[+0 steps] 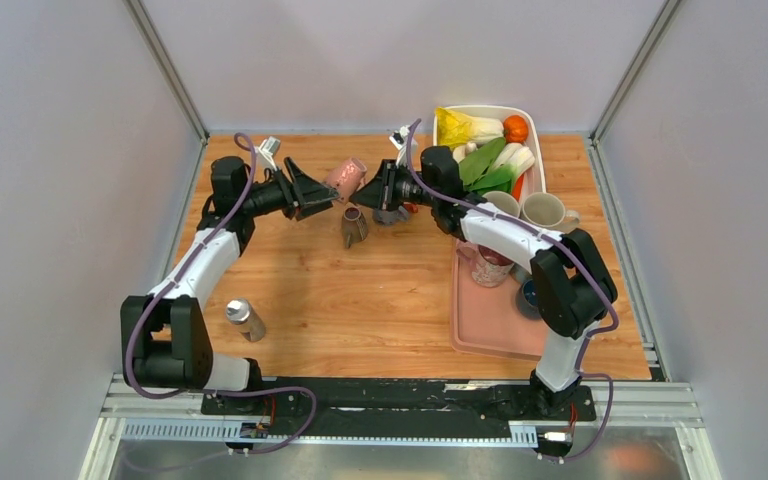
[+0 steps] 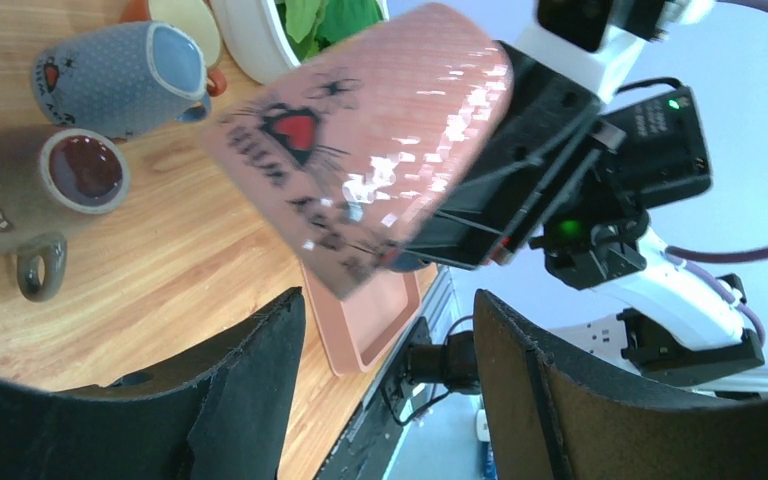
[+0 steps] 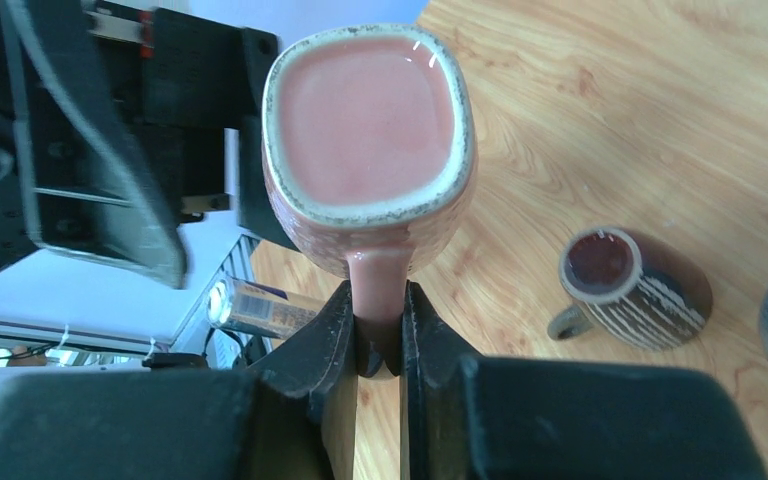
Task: Turn the mug right side up
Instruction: Turn over the cup at the center of the board.
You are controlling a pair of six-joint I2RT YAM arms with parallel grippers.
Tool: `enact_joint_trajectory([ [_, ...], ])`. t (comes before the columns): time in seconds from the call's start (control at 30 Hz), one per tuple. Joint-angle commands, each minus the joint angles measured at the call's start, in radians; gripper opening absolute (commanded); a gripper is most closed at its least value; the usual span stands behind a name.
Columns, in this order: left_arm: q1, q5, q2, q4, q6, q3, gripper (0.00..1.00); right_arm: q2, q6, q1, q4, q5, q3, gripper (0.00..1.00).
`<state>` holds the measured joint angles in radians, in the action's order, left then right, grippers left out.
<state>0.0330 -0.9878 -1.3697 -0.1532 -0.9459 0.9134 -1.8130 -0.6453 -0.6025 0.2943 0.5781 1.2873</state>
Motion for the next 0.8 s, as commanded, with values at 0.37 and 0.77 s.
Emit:
enact_joint_trajectory([
  [0.37, 0.002, -0.003, -0.038, -0.204, -0.056, 0.130, 0.61, -0.017, -0.023, -0.033, 0.083, 0.032, 0.110, 0.00],
  [0.77, 0.002, -0.005, -0.063, -0.319, -0.088, 0.132, 0.10, -0.044, 0.088, -0.093, 0.075, 0.056, 0.055, 0.30],
])
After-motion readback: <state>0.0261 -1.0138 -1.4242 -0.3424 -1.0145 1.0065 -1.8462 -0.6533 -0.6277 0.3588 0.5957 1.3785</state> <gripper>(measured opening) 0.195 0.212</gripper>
